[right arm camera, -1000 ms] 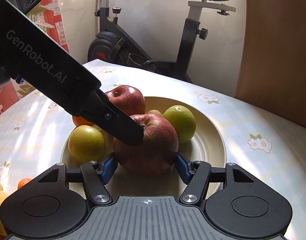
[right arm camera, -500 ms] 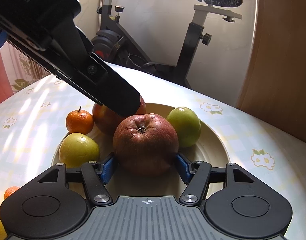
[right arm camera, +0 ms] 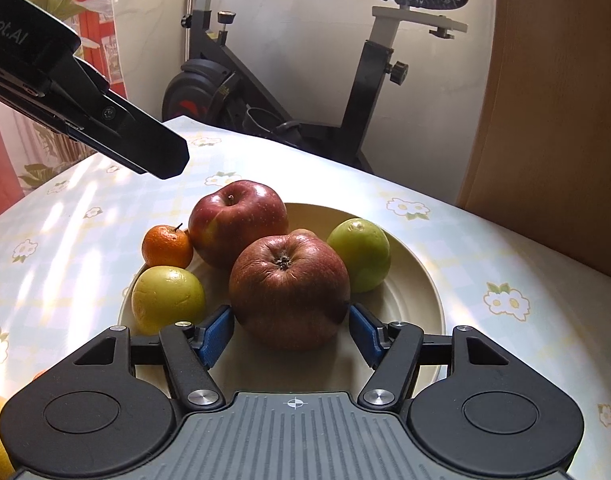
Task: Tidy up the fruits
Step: 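Open both tools and release the large apple beside the other fruit, then withdraw both tools from the plate toward the remaining fruit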
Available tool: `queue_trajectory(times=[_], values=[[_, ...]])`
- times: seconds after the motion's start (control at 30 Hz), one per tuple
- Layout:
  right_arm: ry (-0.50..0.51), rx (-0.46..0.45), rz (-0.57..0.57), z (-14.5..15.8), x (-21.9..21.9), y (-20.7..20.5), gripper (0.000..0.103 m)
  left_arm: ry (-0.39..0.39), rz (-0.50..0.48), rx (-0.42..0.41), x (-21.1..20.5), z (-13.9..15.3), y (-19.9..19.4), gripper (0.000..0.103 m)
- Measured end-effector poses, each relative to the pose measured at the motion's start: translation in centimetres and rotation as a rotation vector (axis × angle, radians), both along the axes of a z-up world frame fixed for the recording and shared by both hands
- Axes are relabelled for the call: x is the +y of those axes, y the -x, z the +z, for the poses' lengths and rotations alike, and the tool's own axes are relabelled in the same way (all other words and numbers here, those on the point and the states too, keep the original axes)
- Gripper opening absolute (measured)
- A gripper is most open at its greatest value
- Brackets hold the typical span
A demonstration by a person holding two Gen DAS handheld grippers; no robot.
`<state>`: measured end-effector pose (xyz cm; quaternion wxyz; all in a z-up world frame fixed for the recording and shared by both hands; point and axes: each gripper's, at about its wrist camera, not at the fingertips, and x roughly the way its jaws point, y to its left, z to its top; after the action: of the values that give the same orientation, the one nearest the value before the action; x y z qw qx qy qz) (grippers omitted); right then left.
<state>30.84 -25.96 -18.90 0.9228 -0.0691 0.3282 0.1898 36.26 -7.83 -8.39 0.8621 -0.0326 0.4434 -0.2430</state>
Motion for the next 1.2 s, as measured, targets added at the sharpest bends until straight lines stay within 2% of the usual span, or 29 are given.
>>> queue_trajectory(times=[0.43,0.7,1.2], values=[[-0.069,-0.007,-0.050,1.7,-0.5,4.4,0.060,-0.046,0.055,-0.025,4.2,0.2,2.7,0.038],[-0.079,-0.011,-0.037,1.9,0.7,7.4,0.060,-0.094,0.037,-0.044,6.1,-0.4,5.0,0.038],[-0.083,-0.005,-0.029,1.4,2.7,10.3,0.057,-0.062,0.019,-0.026,7.6,-2.2,7.3,0.038]])
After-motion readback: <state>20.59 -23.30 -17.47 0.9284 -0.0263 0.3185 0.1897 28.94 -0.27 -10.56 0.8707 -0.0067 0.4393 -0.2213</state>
